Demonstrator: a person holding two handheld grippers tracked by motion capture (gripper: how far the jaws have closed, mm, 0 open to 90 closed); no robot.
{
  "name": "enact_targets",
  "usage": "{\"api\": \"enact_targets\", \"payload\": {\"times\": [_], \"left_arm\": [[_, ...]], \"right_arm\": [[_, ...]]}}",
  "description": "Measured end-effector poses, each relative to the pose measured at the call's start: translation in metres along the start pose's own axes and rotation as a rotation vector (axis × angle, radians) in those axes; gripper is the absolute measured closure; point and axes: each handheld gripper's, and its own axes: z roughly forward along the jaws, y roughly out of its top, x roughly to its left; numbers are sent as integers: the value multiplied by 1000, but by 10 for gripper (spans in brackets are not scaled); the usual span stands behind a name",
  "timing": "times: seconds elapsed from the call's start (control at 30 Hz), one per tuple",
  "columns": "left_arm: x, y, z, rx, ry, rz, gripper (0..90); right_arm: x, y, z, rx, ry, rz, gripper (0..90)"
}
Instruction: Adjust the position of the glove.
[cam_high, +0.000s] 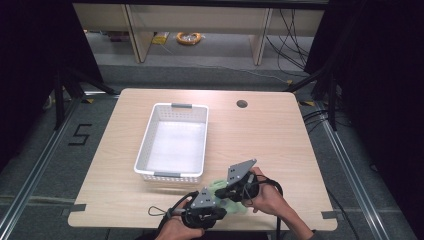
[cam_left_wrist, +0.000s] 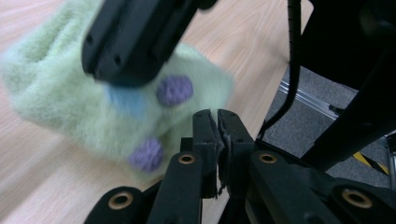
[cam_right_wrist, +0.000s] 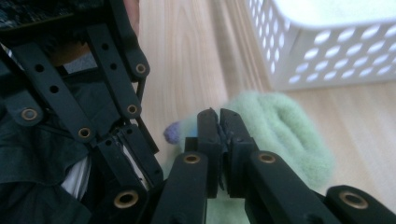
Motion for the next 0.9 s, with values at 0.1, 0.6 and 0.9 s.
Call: {"api": "enact_targets", "payload": {"times": [0.1,0.6,0.9], "left_arm": [[-3,0,8,12,-8,10,827],[9,6,-32,-73,43,-13,564],[39,20,-32,-54,127,-106,422]], "right_arm": [[-5,-9,3,1,-10,27,869],[14,-31,-31,-66,-190,214,581],[48,-52,-29,11,-226,283,530]]}}
